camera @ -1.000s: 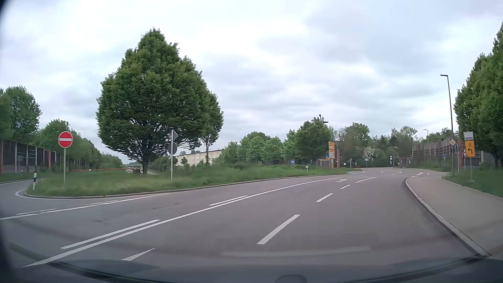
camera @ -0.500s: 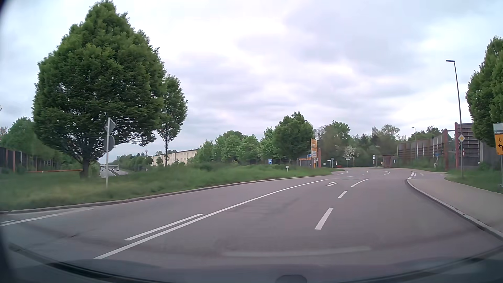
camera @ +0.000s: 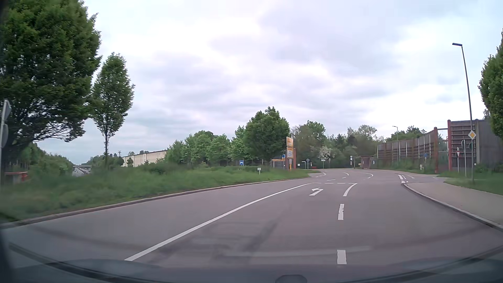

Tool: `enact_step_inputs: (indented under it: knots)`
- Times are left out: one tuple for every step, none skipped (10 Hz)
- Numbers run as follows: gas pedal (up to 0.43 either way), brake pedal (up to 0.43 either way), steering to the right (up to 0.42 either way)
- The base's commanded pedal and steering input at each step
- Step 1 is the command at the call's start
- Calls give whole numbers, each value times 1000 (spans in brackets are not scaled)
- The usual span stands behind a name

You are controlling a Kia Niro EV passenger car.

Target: Follow the waypoints while adhering to traffic rules and regulations

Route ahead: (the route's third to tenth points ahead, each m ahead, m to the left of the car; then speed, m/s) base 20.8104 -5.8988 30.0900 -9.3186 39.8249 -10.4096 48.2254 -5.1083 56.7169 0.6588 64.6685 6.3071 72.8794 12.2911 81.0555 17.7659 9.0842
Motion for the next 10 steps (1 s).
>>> enact_step_inputs:
  knots:
    - [79,0,100]
    - [79,0,99]
    - [79,0,97]
    - [79,0,96]
    - [79,0,95]
    - [79,0,92]
    - [79,0,90]
    - [79,0,90]
    - [79,0,89]
    - [79,0,87]
